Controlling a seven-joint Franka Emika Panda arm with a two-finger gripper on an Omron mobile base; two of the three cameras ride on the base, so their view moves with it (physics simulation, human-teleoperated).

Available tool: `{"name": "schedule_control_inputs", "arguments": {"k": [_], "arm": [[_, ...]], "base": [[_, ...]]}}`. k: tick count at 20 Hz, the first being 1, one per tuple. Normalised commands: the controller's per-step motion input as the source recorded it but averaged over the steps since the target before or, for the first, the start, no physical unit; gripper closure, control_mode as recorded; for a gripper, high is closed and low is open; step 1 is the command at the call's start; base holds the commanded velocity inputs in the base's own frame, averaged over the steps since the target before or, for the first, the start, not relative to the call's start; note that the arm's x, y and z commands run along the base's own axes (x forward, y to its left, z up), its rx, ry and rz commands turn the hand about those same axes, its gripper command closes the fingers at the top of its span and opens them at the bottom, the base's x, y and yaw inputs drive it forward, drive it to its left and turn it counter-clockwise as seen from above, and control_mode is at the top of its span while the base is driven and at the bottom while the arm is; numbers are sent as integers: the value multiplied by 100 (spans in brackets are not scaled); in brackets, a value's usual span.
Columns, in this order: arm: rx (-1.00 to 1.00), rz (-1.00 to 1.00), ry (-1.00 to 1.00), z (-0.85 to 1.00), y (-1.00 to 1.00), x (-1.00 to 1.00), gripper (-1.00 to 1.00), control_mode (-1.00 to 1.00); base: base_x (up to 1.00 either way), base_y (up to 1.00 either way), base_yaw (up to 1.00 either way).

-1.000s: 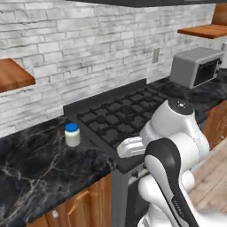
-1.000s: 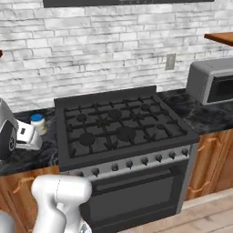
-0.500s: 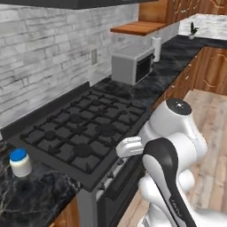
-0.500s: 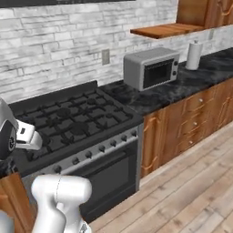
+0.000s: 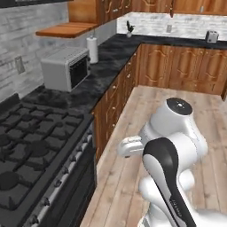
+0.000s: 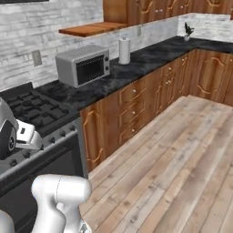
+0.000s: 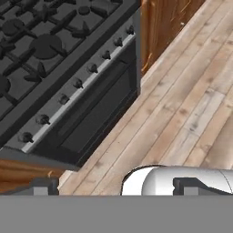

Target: Take 2 condiments from the cabinet and move them on the counter near the stove.Make sure the condiments are lined up with each other, next to each other.

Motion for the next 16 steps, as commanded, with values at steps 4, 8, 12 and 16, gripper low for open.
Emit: {"name": "schedule_control_inputs", "arguments": {"k": [4, 8, 12, 16], "arm": [[0, 0, 0, 0, 0, 0, -100, 100], [0, 0, 0, 0, 0, 0, -100, 100], [0, 0, 0, 0, 0, 0, -100, 100], [0, 0, 0, 0, 0, 0, -100, 100]], "base": [[58, -56, -52], [81, -37, -47], [87, -50, -43], [97, -56, -38]]}}
